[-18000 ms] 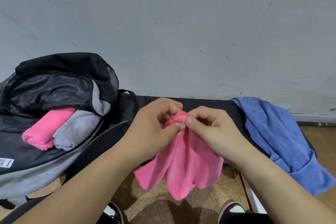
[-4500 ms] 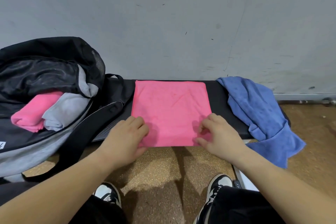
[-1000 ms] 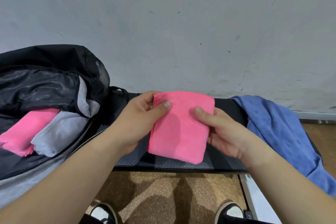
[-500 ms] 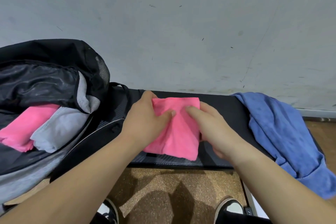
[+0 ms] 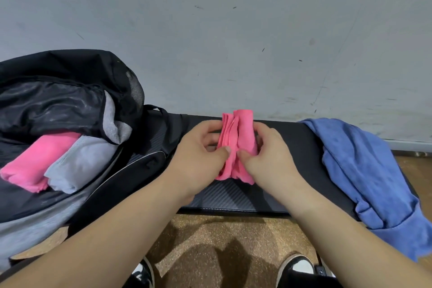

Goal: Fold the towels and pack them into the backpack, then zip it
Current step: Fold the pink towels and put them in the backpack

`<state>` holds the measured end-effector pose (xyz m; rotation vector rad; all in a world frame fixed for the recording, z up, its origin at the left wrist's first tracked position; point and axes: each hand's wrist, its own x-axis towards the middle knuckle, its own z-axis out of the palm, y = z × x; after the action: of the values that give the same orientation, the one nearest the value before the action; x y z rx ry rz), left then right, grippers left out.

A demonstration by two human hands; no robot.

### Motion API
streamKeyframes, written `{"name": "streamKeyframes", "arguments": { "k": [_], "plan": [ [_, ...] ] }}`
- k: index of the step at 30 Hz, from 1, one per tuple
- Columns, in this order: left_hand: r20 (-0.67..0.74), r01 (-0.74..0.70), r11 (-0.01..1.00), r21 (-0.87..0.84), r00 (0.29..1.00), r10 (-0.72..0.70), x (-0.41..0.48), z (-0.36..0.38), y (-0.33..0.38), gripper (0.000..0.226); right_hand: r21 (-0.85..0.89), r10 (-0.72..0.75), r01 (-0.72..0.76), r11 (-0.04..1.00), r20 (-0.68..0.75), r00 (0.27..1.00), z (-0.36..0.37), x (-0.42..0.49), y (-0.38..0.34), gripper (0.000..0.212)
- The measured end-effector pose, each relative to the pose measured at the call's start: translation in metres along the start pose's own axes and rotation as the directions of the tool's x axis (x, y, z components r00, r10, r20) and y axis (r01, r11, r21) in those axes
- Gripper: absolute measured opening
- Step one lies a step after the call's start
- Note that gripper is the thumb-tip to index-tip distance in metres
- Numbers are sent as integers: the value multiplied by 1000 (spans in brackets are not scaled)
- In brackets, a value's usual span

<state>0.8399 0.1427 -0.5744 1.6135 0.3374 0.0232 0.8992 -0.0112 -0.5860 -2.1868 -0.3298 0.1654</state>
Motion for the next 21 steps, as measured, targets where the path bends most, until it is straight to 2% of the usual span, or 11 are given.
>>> {"name": "streamKeyframes", "arguments": {
  "k": [3, 7, 9, 11, 14, 15, 17, 21],
  "plan": [
    [49, -40, 999, -7, 998, 40, -3, 3, 2, 54, 55, -45, 43, 998, 39, 998, 1, -7, -15, 24],
    [73, -73, 997, 7, 995, 72, -3, 0, 1, 58, 308, 57, -102, 946, 151, 987, 9, -12, -26, 28],
    [67, -112, 992, 54, 992, 108, -3, -3, 3, 59, 434, 96, -171, 884, 190, 977, 14, -17, -36, 37],
    [-1, -165, 977, 133, 986, 167, -2, -9, 3, 62, 549, 133, -221, 806, 197, 971, 18, -21, -46, 47],
    [-102, -193, 960, 205, 971, 217, -6, -22, 3, 59, 720, 169, -279, 636, 223, 960, 18, -29, -60, 47],
    [-118, -196, 958, 210, 967, 224, -8, -27, 5, 57, 736, 171, -281, 616, 223, 960, 18, -30, -62, 43],
    [-141, -186, 962, 202, 966, 217, -14, -39, 9, 54, 701, 178, -276, 658, 212, 961, 19, -34, -71, 39],
    [-143, -181, 952, 249, 965, 221, -32, -76, 15, 49, 478, 95, -150, 865, 136, 986, 33, -40, -93, 24]
  ]
}}
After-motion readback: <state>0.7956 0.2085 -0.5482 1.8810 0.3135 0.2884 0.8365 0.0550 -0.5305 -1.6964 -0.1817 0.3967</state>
